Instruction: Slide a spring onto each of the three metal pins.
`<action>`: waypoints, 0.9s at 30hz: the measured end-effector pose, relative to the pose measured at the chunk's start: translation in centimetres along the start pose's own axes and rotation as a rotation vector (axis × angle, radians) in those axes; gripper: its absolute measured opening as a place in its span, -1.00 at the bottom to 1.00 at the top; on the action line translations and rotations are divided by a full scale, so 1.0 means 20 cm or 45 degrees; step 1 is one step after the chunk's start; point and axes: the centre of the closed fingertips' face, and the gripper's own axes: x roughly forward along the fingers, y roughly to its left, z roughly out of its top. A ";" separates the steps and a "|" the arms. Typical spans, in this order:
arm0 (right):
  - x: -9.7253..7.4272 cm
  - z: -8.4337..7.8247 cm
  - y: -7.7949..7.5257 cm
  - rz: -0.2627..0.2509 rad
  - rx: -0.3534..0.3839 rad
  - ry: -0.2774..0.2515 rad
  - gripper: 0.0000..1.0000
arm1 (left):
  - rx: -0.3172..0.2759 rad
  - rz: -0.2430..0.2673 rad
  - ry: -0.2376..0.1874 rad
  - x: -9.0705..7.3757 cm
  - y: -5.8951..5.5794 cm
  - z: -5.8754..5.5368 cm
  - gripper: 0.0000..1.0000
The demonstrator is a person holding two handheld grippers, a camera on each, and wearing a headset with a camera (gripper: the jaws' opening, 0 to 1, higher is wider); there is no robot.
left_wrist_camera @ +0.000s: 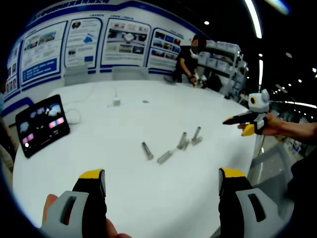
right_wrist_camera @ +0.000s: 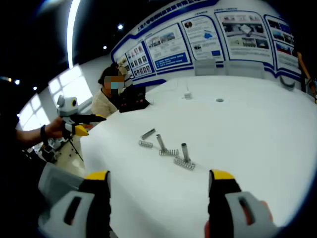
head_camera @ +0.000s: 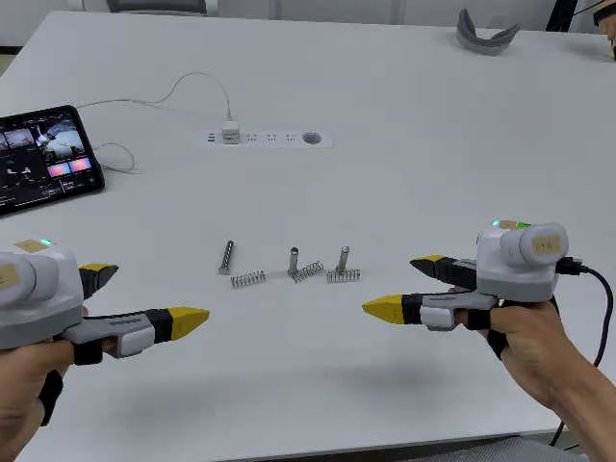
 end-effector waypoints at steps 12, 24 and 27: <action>-0.01 0.01 0.00 0.001 0.006 -0.014 0.64 | 0.001 -0.001 0.003 0.00 0.00 0.00 0.93; -0.01 0.01 0.01 0.005 0.018 -0.043 0.77 | 0.003 -0.002 0.015 0.02 0.00 -0.01 0.91; -0.01 0.01 0.00 -0.012 0.019 -0.062 0.80 | -0.009 -0.004 0.014 0.03 0.00 -0.01 0.90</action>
